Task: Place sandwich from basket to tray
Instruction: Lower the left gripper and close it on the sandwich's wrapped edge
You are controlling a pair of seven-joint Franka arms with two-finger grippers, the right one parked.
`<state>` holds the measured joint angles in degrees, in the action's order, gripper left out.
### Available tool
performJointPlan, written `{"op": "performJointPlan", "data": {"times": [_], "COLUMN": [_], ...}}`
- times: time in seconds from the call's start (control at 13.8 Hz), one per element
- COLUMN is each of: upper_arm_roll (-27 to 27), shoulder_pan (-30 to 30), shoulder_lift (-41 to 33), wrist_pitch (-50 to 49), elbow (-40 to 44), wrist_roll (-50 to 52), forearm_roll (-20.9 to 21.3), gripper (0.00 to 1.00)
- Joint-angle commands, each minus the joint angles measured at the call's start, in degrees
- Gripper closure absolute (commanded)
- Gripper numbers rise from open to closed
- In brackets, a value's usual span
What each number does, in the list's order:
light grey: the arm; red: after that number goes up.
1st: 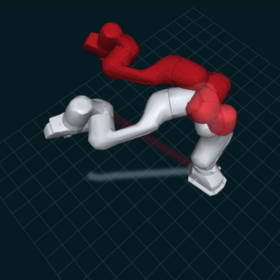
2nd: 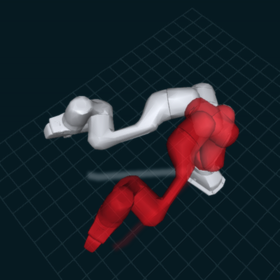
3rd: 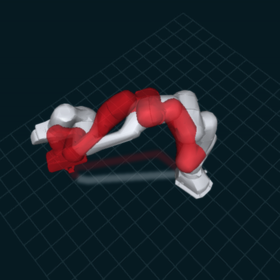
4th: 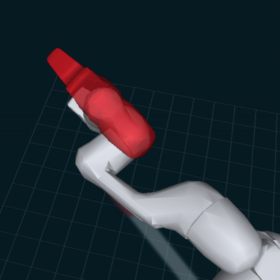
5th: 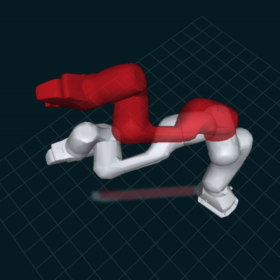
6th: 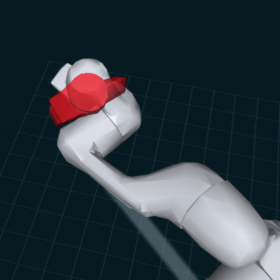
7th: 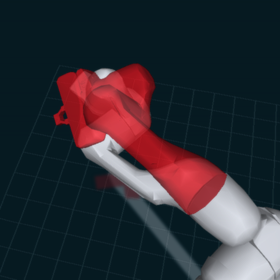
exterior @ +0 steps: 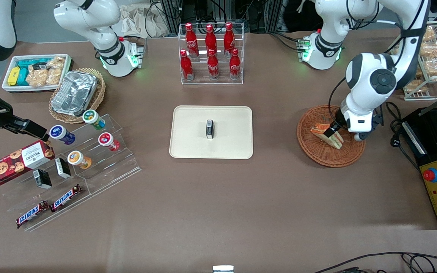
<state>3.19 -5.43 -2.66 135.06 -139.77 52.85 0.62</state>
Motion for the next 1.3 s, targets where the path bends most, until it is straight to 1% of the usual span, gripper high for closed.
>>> {"op": "performJointPlan", "data": {"times": [0.0, 0.14, 0.36, 0.51, 0.72, 1.01, 1.09, 1.23], "upper_arm_roll": [0.06, 0.06, 0.06, 0.06, 0.06, -0.03, -0.03, -0.2], "shoulder_pan": [-0.11, -0.2, -0.29, -0.29, -0.2, -0.29, -0.37, -0.64], "shoulder_lift": [-0.25, 0.89, 2.83, 3.53, 3.71, 4.68, 4.68, 3.89], "wrist_pitch": [-2.44, -1.04, 2.92, 5.02, 12.05, 12.51, 12.51, 12.24], "elbow": [1.78, 1.61, 1.26, 0.21, -4.36, -4.72, -4.81, -4.9], "wrist_roll": [2.77, 4.7, 10.24, 10.25, 10.25, 10.08, 9.64, 9.99], "forearm_roll": [0.17, 0.09, 0.17, 0.17, 0.17, 1.14, 1.23, 1.75], "gripper": [0.0, 0.0, 0.0, 0.0, 0.0, 0.0, 0.08, 0.38]}}
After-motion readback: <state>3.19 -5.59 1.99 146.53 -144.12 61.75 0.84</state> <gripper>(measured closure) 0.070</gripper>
